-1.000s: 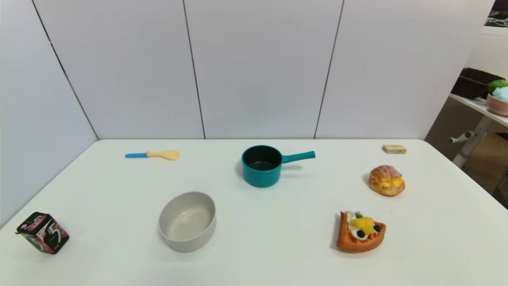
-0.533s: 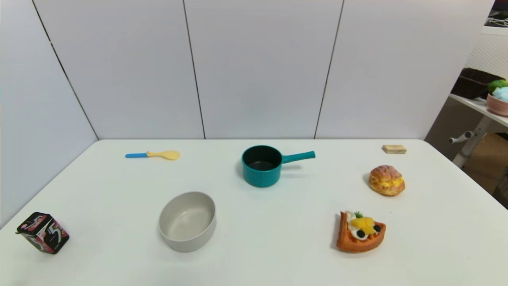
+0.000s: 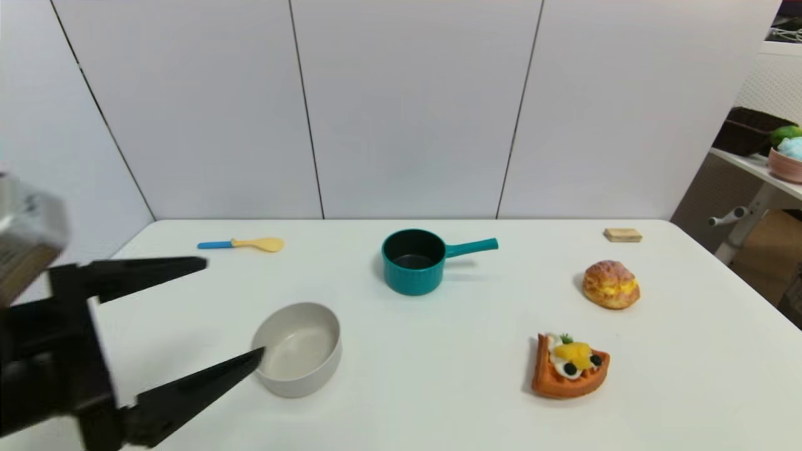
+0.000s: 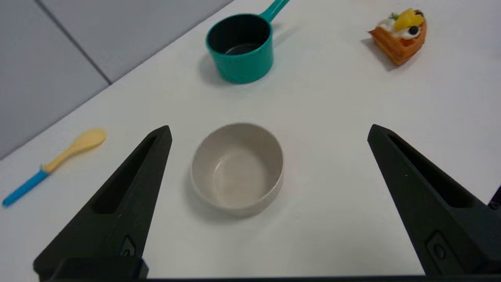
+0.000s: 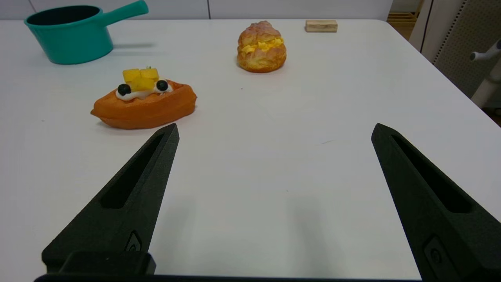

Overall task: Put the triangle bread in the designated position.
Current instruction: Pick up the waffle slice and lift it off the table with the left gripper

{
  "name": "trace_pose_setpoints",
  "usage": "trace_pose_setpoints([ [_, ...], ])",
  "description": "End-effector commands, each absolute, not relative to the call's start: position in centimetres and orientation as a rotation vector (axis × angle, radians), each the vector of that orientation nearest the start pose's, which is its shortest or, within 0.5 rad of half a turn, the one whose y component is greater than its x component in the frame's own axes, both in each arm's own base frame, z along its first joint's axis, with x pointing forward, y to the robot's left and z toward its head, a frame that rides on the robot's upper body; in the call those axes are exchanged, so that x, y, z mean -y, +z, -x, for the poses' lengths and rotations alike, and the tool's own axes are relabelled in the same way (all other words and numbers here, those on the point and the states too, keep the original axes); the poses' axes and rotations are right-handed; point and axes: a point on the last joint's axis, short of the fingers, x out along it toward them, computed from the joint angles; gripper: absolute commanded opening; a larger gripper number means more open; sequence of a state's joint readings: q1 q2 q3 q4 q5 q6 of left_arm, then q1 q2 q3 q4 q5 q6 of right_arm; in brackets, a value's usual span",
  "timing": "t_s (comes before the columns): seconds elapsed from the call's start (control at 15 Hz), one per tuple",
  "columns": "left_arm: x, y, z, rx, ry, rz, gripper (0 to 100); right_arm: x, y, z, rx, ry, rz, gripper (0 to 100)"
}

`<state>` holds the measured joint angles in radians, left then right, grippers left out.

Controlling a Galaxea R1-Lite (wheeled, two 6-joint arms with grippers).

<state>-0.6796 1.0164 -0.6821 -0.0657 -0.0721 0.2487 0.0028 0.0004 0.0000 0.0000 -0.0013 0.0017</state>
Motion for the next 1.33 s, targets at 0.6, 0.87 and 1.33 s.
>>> trace_pose_setpoints([
  [0.6, 36.1, 17.3, -22.2, -0.403, -1.098, -0.455, 100, 0.0, 7.6, 2.3, -0.002, 0.002, -0.002, 100],
  [0.87, 36.7, 15.7, -22.6, -0.567, -1.029, -0.459, 100, 0.0, 7.6, 2.3, -0.002, 0.002, -0.002, 100],
  [1.33, 37.9, 16.0, -20.9, -0.586, -1.056, -0.395, 100, 0.0, 7.6, 2.3, -0.002, 0.002, -0.002, 100],
])
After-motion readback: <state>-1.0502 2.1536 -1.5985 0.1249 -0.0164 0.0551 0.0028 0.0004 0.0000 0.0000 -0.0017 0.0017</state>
